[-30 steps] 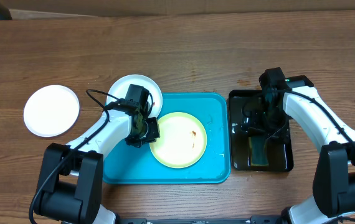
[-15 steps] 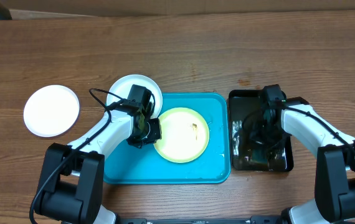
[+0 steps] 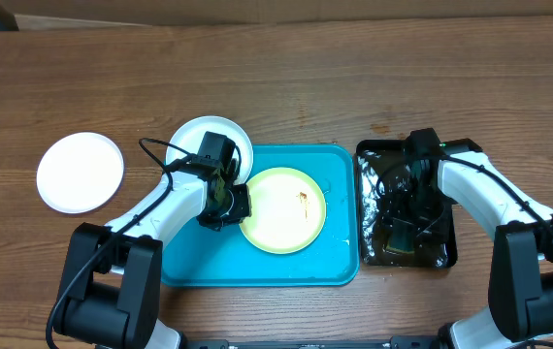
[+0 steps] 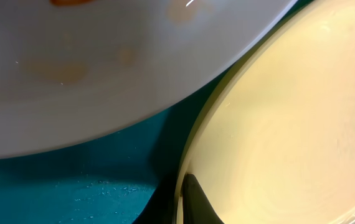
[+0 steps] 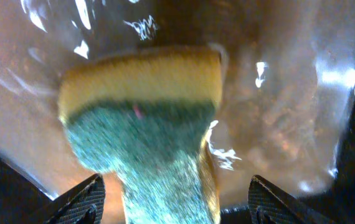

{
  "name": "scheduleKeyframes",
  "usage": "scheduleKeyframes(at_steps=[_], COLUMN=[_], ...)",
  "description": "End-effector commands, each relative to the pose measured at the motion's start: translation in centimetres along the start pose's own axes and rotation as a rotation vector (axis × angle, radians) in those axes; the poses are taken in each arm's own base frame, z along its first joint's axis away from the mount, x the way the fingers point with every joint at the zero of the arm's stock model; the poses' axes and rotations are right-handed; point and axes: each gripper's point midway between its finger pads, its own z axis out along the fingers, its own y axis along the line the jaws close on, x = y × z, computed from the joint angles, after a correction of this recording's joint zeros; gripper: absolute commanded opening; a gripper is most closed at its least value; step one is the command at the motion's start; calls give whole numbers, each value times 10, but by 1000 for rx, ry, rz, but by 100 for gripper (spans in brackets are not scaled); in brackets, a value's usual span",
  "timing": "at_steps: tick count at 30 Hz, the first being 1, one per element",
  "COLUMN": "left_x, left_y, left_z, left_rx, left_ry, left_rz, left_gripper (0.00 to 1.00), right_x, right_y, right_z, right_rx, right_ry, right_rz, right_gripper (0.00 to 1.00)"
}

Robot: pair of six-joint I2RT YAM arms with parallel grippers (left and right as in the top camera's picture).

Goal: Clean dirty plates on tray and stack at the side
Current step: 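Lower the right gripper into the black tray and grasp the sponge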

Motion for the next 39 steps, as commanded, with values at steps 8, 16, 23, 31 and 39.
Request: scheduleKeyframes(at_steps=[8, 16, 23, 31, 39], left_x=[16, 15, 17, 16, 16], left_y=[20, 20, 21, 21, 21], left_z=[20, 20, 20, 20, 20], left_rx=[-87, -85, -88, -87, -87], left_ry=[57, 54, 59, 58, 58], left_rz=[-5, -4, -5, -5, -5], left_gripper=[5, 7, 6, 6, 6], right_x=[16, 21, 2, 1, -5], right_y=[-3, 11, 18, 19, 7], right_z=[26, 7, 9, 12, 13], right_rx=[-24, -98, -119, -124, -57], right_ry=[47, 95, 15, 5, -23], right_rz=[9, -70, -111, -113, -130], right_gripper=[4, 74, 100, 100, 66])
